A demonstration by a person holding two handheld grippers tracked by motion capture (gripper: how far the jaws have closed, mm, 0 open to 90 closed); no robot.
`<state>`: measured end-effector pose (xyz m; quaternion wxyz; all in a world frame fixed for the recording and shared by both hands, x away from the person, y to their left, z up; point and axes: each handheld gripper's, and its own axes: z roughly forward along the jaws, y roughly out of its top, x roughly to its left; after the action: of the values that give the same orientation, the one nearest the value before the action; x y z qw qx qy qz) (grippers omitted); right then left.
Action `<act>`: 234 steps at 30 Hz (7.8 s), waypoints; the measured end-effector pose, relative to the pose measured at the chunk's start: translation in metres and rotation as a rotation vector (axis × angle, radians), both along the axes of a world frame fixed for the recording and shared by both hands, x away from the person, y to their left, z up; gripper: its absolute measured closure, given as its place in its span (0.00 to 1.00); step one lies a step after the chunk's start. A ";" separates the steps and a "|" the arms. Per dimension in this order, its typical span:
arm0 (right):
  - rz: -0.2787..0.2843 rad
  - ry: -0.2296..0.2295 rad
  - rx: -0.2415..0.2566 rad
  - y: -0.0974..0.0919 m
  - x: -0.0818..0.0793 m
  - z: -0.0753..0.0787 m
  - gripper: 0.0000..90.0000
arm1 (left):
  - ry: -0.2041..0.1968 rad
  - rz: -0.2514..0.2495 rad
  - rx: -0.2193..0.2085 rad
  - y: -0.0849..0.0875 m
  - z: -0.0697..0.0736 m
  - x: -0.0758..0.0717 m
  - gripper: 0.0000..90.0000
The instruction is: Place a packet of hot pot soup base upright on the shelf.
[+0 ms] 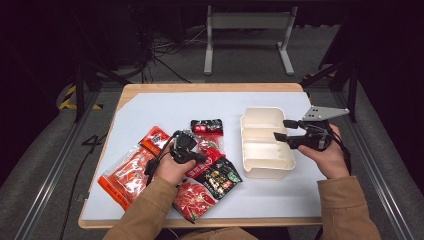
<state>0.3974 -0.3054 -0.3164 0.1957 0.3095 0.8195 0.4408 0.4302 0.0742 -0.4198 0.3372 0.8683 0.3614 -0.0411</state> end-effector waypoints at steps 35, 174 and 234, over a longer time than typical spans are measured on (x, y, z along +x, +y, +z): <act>-0.034 -0.081 0.034 -0.003 -0.008 0.010 0.48 | -0.398 -0.058 -0.078 0.017 0.111 -0.081 0.98; 0.201 -0.185 0.046 0.059 0.023 0.115 0.86 | -0.506 0.102 -0.322 0.053 0.104 -0.069 0.40; 0.100 -0.237 -0.023 0.004 0.111 0.054 0.86 | -0.473 0.131 -0.287 0.056 0.097 -0.062 0.38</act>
<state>0.5080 -0.3012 -0.2629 0.2727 0.2115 0.8101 0.4739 0.3682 0.1300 -0.3231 0.5337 0.7719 0.3186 0.1337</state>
